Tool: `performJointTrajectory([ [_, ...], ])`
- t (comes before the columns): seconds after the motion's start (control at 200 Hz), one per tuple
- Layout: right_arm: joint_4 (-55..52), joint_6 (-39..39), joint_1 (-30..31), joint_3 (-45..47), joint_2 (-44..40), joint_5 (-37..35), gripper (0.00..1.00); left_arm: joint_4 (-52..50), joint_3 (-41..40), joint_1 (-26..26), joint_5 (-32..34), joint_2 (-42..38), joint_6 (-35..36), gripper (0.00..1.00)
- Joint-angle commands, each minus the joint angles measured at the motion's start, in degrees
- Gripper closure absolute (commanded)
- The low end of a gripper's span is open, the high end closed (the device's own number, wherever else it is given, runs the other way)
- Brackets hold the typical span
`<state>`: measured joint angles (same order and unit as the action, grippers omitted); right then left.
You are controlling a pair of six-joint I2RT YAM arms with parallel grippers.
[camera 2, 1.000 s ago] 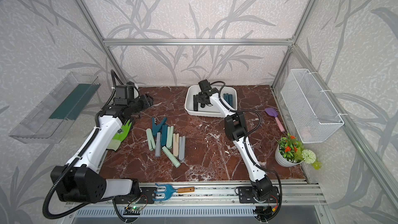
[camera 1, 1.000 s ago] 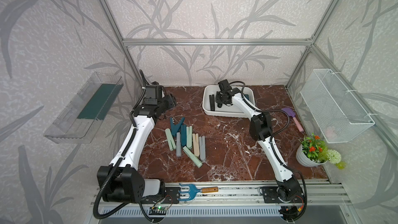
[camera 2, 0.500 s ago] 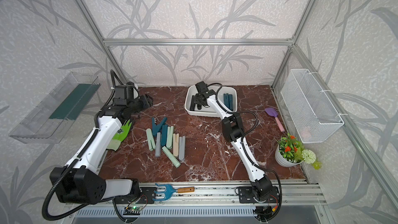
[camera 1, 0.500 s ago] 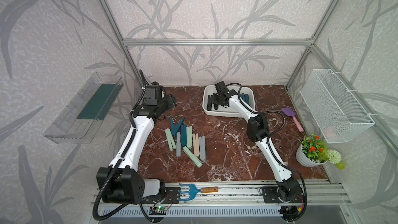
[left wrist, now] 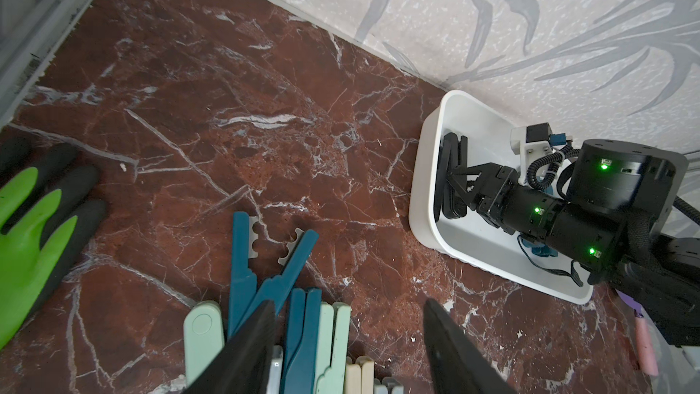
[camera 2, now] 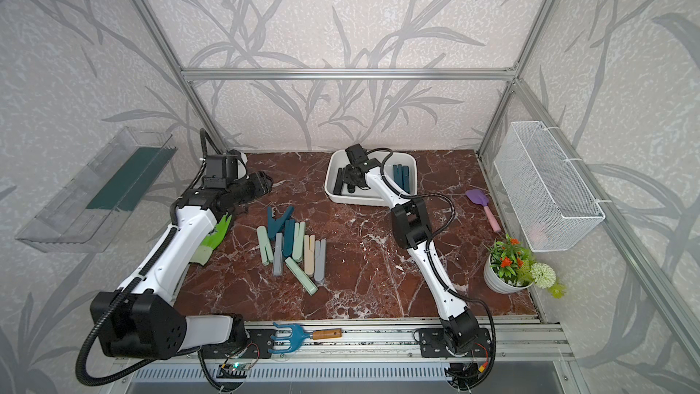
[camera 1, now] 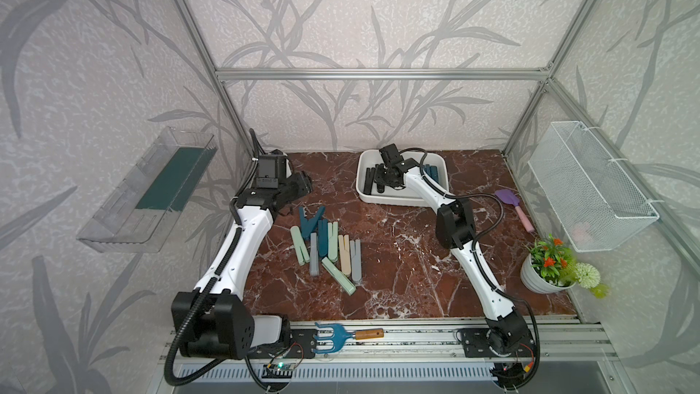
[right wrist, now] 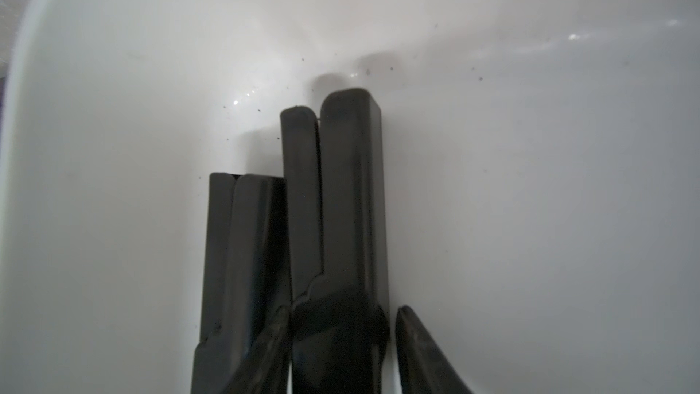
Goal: Put the pruning pliers into the storage box
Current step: Adjust the pruning pliers in the storage box.
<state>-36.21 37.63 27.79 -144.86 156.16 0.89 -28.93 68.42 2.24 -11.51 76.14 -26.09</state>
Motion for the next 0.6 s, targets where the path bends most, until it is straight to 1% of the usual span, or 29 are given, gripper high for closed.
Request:
performJointTrajectory([
  [0.0,-0.3,0.6,-0.2,-0.3,-3.2,-0.2,0.51,-0.7,-0.9,0.7,-1.0,-0.8,0.6,0.38],
  [0.04,-1.2,-0.3,-0.6,-1.3,-3.5,-0.9,0.47,-1.7,-1.2,1.1,0.1,-0.6,1.2,0.38],
  [0.095,-1.5,-0.7,-1.0,-2.2,-4.2,-1.7,0.37,-2.4,-1.8,1.4,1.1,-0.9,1.6,0.37],
  [0.11,-1.5,-2.5,-1.1,-2.5,-4.5,-1.9,0.35,-2.5,-2.1,1.5,1.1,-0.9,1.6,0.37],
  [0.155,-1.8,-3.8,-1.6,-3.5,-5.1,-2.5,0.3,-2.3,-2.9,1.6,1.3,-1.2,1.6,0.37],
  [0.235,-3.2,-6.1,-2.0,-6.0,-6.4,-3.8,0.25,-2.3,-3.5,2.2,1.9,-1.7,1.2,0.37],
  [0.28,-4.4,-7.4,-2.0,-7.0,-7.6,-4.4,0.24,-2.2,-3.9,2.7,2.3,-2.0,1.1,0.37],
  [0.37,-6.0,-9.4,-1.5,-4.6,-11.9,-4.5,0.24,-2.0,-4.6,3.4,3.4,-2.8,0.9,0.37],
  [0.435,-5.0,-10.3,-0.6,1.9,-16.8,-5.1,0.24,-1.6,-5.4,3.4,3.4,-3.3,0.4,0.37],
  [0.495,-0.5,-10.4,0.5,11.7,-23.4,-5.6,0.23,-1.3,-6.0,3.4,3.1,-3.5,0.0,0.37],
  [0.535,3.6,-10.0,1.3,20.7,-28.3,-6.0,0.23,-1.2,-6.5,3.4,2.8,-3.4,-0.1,0.37],
  [0.595,12.7,-8.2,2.6,34.4,-36.4,-6.8,0.23,-1.5,-7.1,3.4,2.4,-3.4,-0.6,0.37],
])
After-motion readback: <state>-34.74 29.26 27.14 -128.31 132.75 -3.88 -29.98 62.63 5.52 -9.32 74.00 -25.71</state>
